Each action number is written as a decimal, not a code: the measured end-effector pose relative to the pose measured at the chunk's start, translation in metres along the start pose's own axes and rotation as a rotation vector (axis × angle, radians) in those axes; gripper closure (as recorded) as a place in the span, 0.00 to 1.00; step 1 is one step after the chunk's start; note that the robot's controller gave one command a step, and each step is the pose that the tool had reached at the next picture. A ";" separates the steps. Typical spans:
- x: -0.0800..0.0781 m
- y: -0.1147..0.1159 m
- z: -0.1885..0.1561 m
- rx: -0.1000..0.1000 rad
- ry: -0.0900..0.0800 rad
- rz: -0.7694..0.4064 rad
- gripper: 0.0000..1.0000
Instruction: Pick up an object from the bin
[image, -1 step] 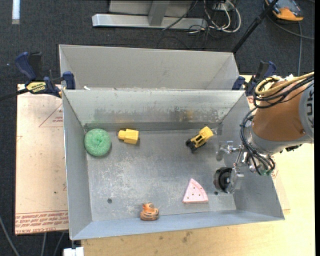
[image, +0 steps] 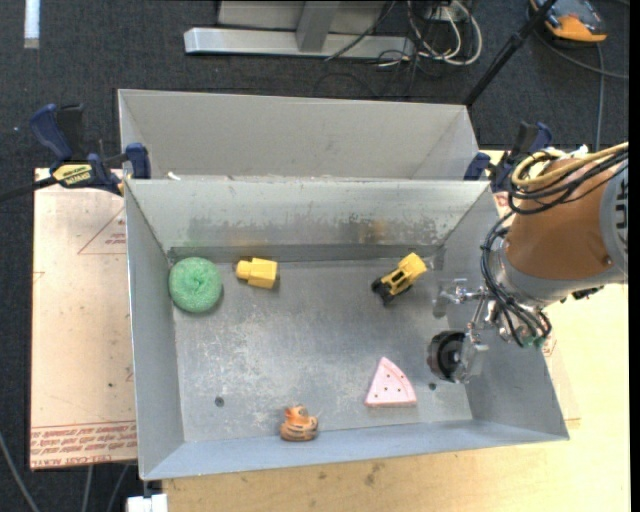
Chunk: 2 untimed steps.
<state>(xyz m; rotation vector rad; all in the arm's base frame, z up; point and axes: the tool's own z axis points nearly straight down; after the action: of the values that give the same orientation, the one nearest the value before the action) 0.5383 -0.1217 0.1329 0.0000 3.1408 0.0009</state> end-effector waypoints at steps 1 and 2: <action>0.041 -0.020 0.005 -0.001 0.001 -0.218 1.00; 0.041 -0.020 0.005 -0.001 0.001 -0.219 1.00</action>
Offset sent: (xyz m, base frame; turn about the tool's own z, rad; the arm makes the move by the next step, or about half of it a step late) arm 0.0000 0.0000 0.0000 0.0000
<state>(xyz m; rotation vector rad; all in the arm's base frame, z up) 0.4972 -0.1417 0.1277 -0.3434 3.1226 0.0022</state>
